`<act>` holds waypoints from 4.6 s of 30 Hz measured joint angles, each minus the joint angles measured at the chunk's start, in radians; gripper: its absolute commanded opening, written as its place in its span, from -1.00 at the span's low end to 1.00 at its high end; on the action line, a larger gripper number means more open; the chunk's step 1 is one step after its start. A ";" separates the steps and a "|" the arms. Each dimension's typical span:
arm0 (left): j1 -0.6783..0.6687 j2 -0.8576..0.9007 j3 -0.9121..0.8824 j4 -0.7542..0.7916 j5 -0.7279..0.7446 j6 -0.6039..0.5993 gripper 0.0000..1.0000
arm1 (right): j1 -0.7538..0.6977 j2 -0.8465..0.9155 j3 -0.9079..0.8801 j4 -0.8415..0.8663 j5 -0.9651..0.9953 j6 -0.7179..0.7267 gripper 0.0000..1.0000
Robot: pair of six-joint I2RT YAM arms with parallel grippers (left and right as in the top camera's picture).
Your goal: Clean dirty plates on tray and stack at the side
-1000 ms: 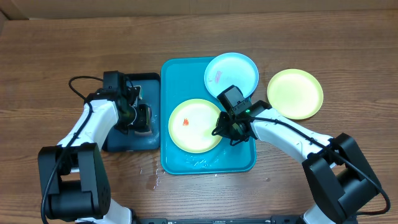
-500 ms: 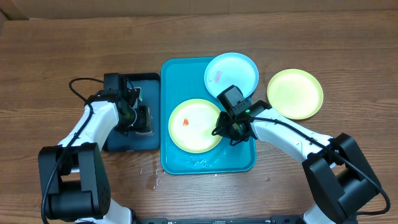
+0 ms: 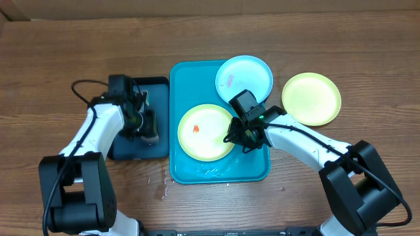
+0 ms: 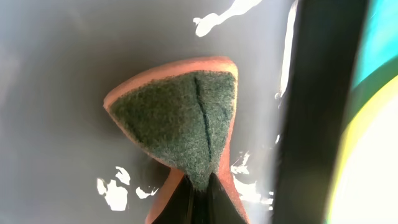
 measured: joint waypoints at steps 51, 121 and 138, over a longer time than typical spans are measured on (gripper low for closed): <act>-0.026 -0.085 0.285 -0.223 -0.161 0.033 -0.92 | 0.000 0.000 -0.012 0.024 0.011 0.001 -0.92; -0.430 0.192 0.327 -0.264 -0.068 -0.166 -0.92 | 0.000 0.000 -0.014 0.052 0.044 0.000 -0.92; -0.430 0.311 0.328 -0.257 -0.058 -0.166 -0.92 | 0.000 0.000 -0.014 0.052 0.045 0.000 -0.92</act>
